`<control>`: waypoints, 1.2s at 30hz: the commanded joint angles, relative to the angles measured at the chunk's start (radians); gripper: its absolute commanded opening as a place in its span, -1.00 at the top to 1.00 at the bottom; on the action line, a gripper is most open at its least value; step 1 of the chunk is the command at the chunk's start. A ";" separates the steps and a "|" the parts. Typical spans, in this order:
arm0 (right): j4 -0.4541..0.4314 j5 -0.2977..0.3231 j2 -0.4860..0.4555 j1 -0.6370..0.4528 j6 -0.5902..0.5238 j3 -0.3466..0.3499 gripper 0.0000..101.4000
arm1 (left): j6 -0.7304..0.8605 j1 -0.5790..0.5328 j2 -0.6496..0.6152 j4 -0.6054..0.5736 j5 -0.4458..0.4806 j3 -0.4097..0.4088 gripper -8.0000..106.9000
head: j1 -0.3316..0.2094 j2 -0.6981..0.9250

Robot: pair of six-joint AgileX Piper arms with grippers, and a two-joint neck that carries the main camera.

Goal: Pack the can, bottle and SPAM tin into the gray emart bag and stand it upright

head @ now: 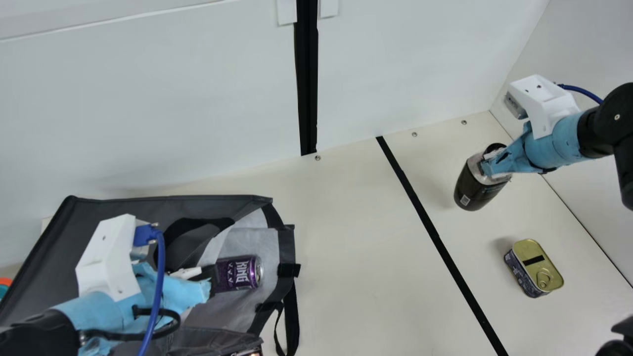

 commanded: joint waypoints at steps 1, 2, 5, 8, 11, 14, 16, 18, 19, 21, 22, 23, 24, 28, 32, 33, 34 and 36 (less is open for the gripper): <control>0.002 0.009 -0.015 0.005 -0.021 0.006 1.00 | 0.000 0.000 0.000 0.000 0.000 0.000 1.00 | -0.023 -0.001; 0.004 0.015 -0.023 0.007 -0.031 0.008 1.00 | 0.000 0.000 0.000 0.000 0.000 0.000 1.00 | -0.023 -0.001; 0.009 0.021 -0.048 0.018 -0.059 0.030 1.00 | 0.000 0.000 0.000 0.000 0.000 0.000 1.00 | -0.023 -0.001; 0.013 0.021 -0.076 0.028 -0.087 0.060 1.00 | 0.000 0.000 0.000 0.000 0.000 0.000 1.00 | -0.023 -0.001; 0.018 0.021 -0.103 0.037 -0.115 0.092 1.00 | 0.000 0.000 0.000 0.000 0.000 0.000 1.00 | -0.023 -0.001; 0.020 0.021 -0.129 0.046 -0.142 0.121 1.00 | 0.000 0.000 0.000 0.000 0.000 0.000 1.00 | -0.023 -0.001; 0.021 0.021 -0.146 0.052 -0.159 0.139 1.00 | 0.000 0.000 0.000 0.000 0.000 0.000 1.00 | -0.023 -0.001; 0.021 0.021 -0.162 0.059 -0.174 0.157 1.00 | 0.000 0.000 0.000 0.000 0.000 0.000 1.00 | -0.023 -0.001; 0.022 0.021 -0.171 0.062 -0.181 0.166 1.00 | 0.000 0.000 0.000 0.000 0.000 0.000 1.00 | -0.023 -0.001; 0.022 0.021 -0.186 0.069 -0.195 0.183 1.00 | 0.000 0.000 0.000 0.000 0.000 0.000 1.00 | -0.023 -0.001; 0.022 0.021 -0.194 0.072 -0.202 0.192 1.00 | 0.000 0.000 0.000 0.000 0.000 0.000 1.00 | -0.023 -0.001; 0.023 0.021 -0.201 0.076 -0.208 0.199 1.00 | 0.000 0.000 0.000 0.000 0.000 0.000 1.00 | -0.023 -0.001; 0.023 0.021 -0.208 0.080 -0.214 0.207 1.00 | 0.000 0.000 0.000 0.000 0.000 0.000 1.00 | -0.023 -0.001; 0.027 0.021 -0.236 0.098 -0.237 0.237 1.00 | 0.000 0.000 0.000 0.000 0.000 0.000 1.00 | -0.023 -0.001; 0.032 0.021 -0.261 0.119 -0.256 0.263 1.00 | 0.000 0.000 0.000 0.000 0.000 0.000 1.00 | -0.023 -0.001; 0.033 0.021 -0.267 0.125 -0.260 0.269 1.00 | 0.000 0.000 0.000 0.000 0.000 0.000 1.00 | -0.023 -0.001; 0.035 0.021 -0.273 0.131 -0.263 0.275 1.00 | 0.000 0.000 0.000 0.000 0.000 0.000 1.00 | -0.023 -0.001; 0.041 0.021 -0.284 0.142 -0.271 0.288 1.00 | 0.000 0.000 0.000 0.000 0.000 0.000 1.00 | -0.023 -0.001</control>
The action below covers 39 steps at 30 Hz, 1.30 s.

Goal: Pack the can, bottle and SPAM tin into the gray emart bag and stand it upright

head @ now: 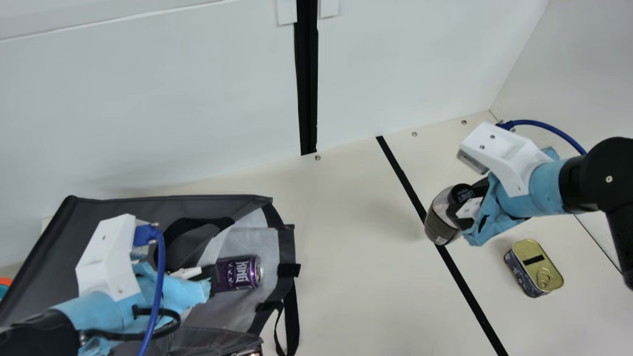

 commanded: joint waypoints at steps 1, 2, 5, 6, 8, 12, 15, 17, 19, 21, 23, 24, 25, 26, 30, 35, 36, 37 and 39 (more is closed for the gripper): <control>0.004 0.000 -0.008 0.010 -0.003 0.012 1.00 | 0.000 0.000 0.000 0.000 0.000 0.000 1.00 | -0.023 -0.001; 0.007 0.000 -0.014 0.015 -0.007 0.019 1.00 | 0.000 0.000 0.000 0.000 0.000 0.000 1.00 | -0.023 -0.001; 0.018 0.000 -0.028 0.032 -0.015 0.039 1.00 | 0.000 0.000 0.000 0.000 0.000 0.000 1.00 | -0.023 -0.001; 0.022 0.000 -0.033 0.038 -0.018 0.046 1.00 | 0.000 0.000 0.000 0.000 0.000 0.000 1.00 | -0.023 -0.001; 0.030 0.000 -0.042 0.050 -0.022 0.059 1.00 | 0.000 0.000 0.000 0.000 0.000 0.000 1.00 | -0.023 -0.001; 0.042 0.000 -0.057 0.070 -0.032 0.085 1.00 | 0.000 0.000 0.000 0.000 0.000 0.000 1.00 | -0.023 -0.001; 0.052 0.000 -0.067 0.084 -0.040 0.104 1.00 | 0.000 0.000 0.000 0.000 0.000 0.000 1.00 | -0.023 -0.001; 0.058 0.000 -0.075 0.094 -0.045 0.115 1.00 | 0.000 0.000 0.000 0.000 0.000 0.000 1.00 | -0.023 -0.001; 0.065 0.000 -0.081 0.103 -0.050 0.127 1.00 | 0.000 0.000 0.000 0.000 0.000 0.000 1.00 | -0.023 -0.001; 0.071 0.000 -0.089 0.114 -0.052 0.137 1.00 | 0.000 0.000 0.000 0.000 0.000 0.000 1.00 | -0.023 -0.001; 0.079 0.000 -0.097 0.126 -0.052 0.148 1.00 | 0.000 0.000 0.000 0.000 0.000 0.000 1.00 | -0.023 -0.001; 0.082 0.000 -0.101 0.131 -0.053 0.155 1.00 | 0.000 0.000 0.000 0.000 0.000 0.000 1.00 | -0.023 -0.001; 0.085 0.000 -0.106 0.138 -0.052 0.160 1.00 | 0.000 0.000 0.000 0.000 0.000 0.000 1.00 | -0.023 -0.001; 0.087 0.000 -0.110 0.144 -0.051 0.164 1.00 | 0.000 0.000 0.000 0.000 0.000 0.000 1.00 | -0.023 -0.001; 0.097 0.000 -0.124 0.166 -0.048 0.182 1.00 | 0.000 0.000 0.000 0.000 0.000 0.000 1.00 | -0.023 -0.001; 0.111 0.000 -0.138 0.194 -0.039 0.194 1.00 | 0.000 0.000 0.000 0.000 0.000 0.000 1.00 | -0.023 -0.001; 0.113 0.000 -0.141 0.200 -0.036 0.196 1.00 | 0.000 0.000 0.000 0.000 0.000 0.000 1.00 | -0.023 -0.001; 0.114 0.000 -0.144 0.206 -0.033 0.197 1.00 | 0.000 0.000 0.000 0.000 0.000 0.000 1.00 | -0.023 -0.001; 0.116 0.000 -0.149 0.220 -0.025 0.199 1.00 | 0.000 0.000 0.000 0.000 0.000 0.000 1.00 | -0.023 -0.001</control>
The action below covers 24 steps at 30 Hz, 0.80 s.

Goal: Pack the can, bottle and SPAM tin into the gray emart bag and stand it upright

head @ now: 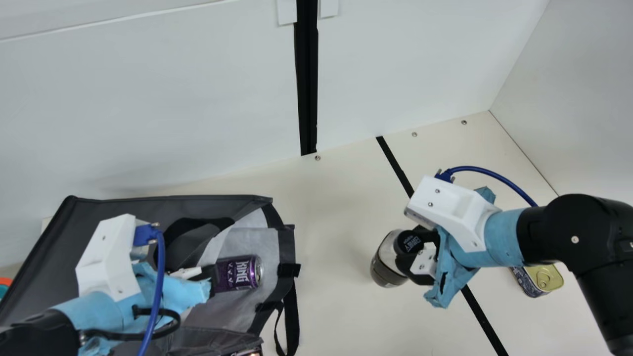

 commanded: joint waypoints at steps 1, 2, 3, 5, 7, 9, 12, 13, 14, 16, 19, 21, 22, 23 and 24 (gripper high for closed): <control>0.002 0.001 -0.003 0.012 0.005 0.002 1.00 | 0.000 0.000 0.000 0.000 0.000 0.000 1.00 | -0.024 -0.001; 0.002 0.001 -0.006 0.018 0.008 0.003 1.00 | 0.000 0.000 0.000 0.000 0.000 0.000 1.00 | -0.024 -0.001; 0.002 0.001 -0.008 0.023 0.011 0.004 1.00 | 0.000 0.000 0.000 0.000 0.000 0.000 1.00 | -0.024 -0.001; 0.002 0.001 -0.012 0.035 0.018 0.006 1.00 | 0.000 0.000 0.000 0.000 0.000 0.000 1.00 | -0.024 -0.001; 0.003 0.001 -0.015 0.044 0.022 0.008 1.00 | 0.000 0.000 0.000 0.000 0.000 0.000 1.00 | -0.024 -0.001; 0.003 0.001 -0.017 0.051 0.025 0.010 1.00 | 0.000 0.000 0.000 0.000 0.000 0.000 1.00 | -0.024 -0.001; 0.022 0.001 -0.022 0.054 0.011 0.013 1.00 | 0.000 0.000 0.000 0.000 0.000 0.000 1.00 | -0.024 -0.001; 0.034 0.001 -0.022 0.054 0.006 0.015 1.00 | 0.000 0.000 0.000 0.000 0.000 0.000 1.00 | -0.024 -0.001; 0.045 0.001 -0.022 0.055 0.002 0.015 1.00 | 0.000 0.000 0.000 0.000 0.000 0.000 1.00 | -0.024 -0.001; 0.065 0.001 -0.025 0.056 -0.005 0.015 1.00 | 0.000 0.000 0.000 0.000 0.000 0.000 1.00 | -0.024 -0.001; 0.097 0.001 -0.029 0.055 -0.020 0.019 1.00 | 0.000 0.000 0.000 0.000 0.000 0.000 1.00 | -0.024 -0.001; 0.121 0.001 -0.031 0.053 -0.033 0.023 1.00 | 0.000 0.000 0.000 0.000 0.000 0.000 1.00 | -0.024 -0.001; 0.133 0.001 -0.032 0.051 -0.039 0.025 1.00 | 0.000 0.000 0.000 0.000 0.000 0.000 1.00 | -0.024 -0.001; 0.144 0.001 -0.033 0.051 -0.043 0.027 1.00 | 0.000 0.000 0.000 0.000 0.000 0.000 1.00 | -0.024 -0.001; 0.155 0.001 -0.033 0.050 -0.048 0.029 1.00 | 0.000 0.000 0.000 0.000 0.000 0.000 1.00 | -0.024 -0.001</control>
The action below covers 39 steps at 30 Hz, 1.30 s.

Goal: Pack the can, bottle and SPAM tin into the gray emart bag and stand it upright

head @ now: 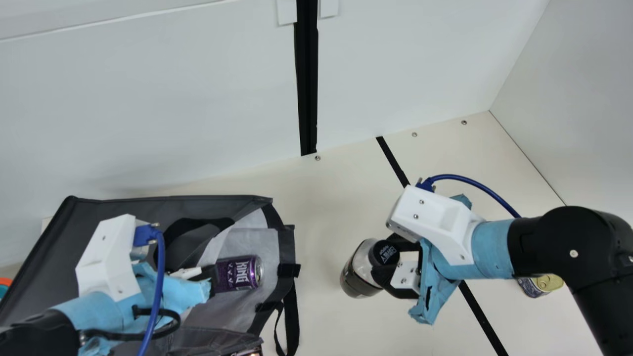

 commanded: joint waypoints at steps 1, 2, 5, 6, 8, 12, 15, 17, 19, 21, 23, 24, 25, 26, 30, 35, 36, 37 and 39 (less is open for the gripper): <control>0.031 0.000 -0.001 -0.002 -0.011 0.004 1.00 | 0.000 0.000 0.000 0.000 0.000 0.000 1.00 | -0.024 -0.001; 0.042 0.000 -0.001 -0.002 -0.014 0.006 1.00 | 0.000 0.000 0.000 0.000 0.000 0.000 1.00 | -0.024 -0.001; 0.079 0.000 -0.001 -0.005 -0.028 0.012 1.00 | 0.000 0.000 0.000 0.000 0.000 0.000 1.00 | -0.024 -0.001; 0.092 0.000 -0.001 -0.005 -0.033 0.013 1.00 | 0.000 0.000 0.000 0.000 0.000 0.000 1.00 | -0.024 -0.001; 0.118 0.000 -0.001 -0.006 -0.041 0.015 1.00 | 0.000 0.000 0.000 0.000 0.000 0.000 1.00 | -0.024 -0.001; 0.168 0.000 0.001 -0.008 -0.059 0.014 1.00 | 0.000 0.000 0.000 0.000 0.000 0.000 1.00 | -0.024 -0.001; 0.212 0.000 0.007 -0.017 -0.080 0.011 1.00 | 0.000 0.000 0.000 0.000 0.000 0.000 1.00 | -0.024 -0.001; 0.239 0.000 0.014 -0.023 -0.093 0.008 1.00 | 0.000 0.000 0.000 0.000 0.000 0.000 1.00 | -0.024 -0.001; 0.262 0.000 0.021 -0.029 -0.108 0.006 1.00 | 0.000 0.000 0.000 0.000 0.000 0.000 1.00 | -0.024 -0.001; 0.284 0.000 0.029 -0.032 -0.121 0.005 1.00 | 0.000 0.000 0.000 0.000 0.000 0.000 1.00 | -0.024 -0.001; 0.305 0.000 0.038 -0.034 -0.135 0.005 1.00 | 0.000 0.000 0.000 0.000 0.000 0.000 1.00 | -0.024 -0.001; 0.315 0.000 0.043 -0.035 -0.142 0.006 1.00 | 0.000 0.000 0.000 0.000 0.000 0.000 1.00 | -0.024 -0.001; 0.325 0.000 0.048 -0.036 -0.150 0.006 1.00 | 0.000 0.000 0.000 0.000 0.000 0.000 1.00 | -0.024 -0.001; 0.334 0.000 0.053 -0.036 -0.156 0.006 1.00 | 0.000 0.000 0.000 0.000 0.000 0.000 1.00 | -0.024 -0.001; 0.374 0.000 0.075 -0.035 -0.184 0.009 1.00 | 0.000 0.000 0.000 0.000 0.000 0.000 1.00 | -0.024 -0.001; 0.421 0.000 0.104 -0.027 -0.216 0.014 1.00 | 0.000 0.000 0.000 0.000 0.000 0.000 1.00 | -0.024 -0.001; 0.430 0.000 0.110 -0.025 -0.222 0.015 1.00 | 0.000 0.000 0.000 0.000 0.000 0.000 1.00 | -0.024 -0.001; 0.438 0.000 0.116 -0.022 -0.228 0.016 1.00 | 0.000 0.000 0.000 0.000 0.000 0.000 1.00 | -0.024 -0.001; 0.454 0.000 0.129 -0.017 -0.239 0.017 1.00 | 0.000 0.000 0.000 0.000 0.000 0.000 1.00 | -0.024 -0.001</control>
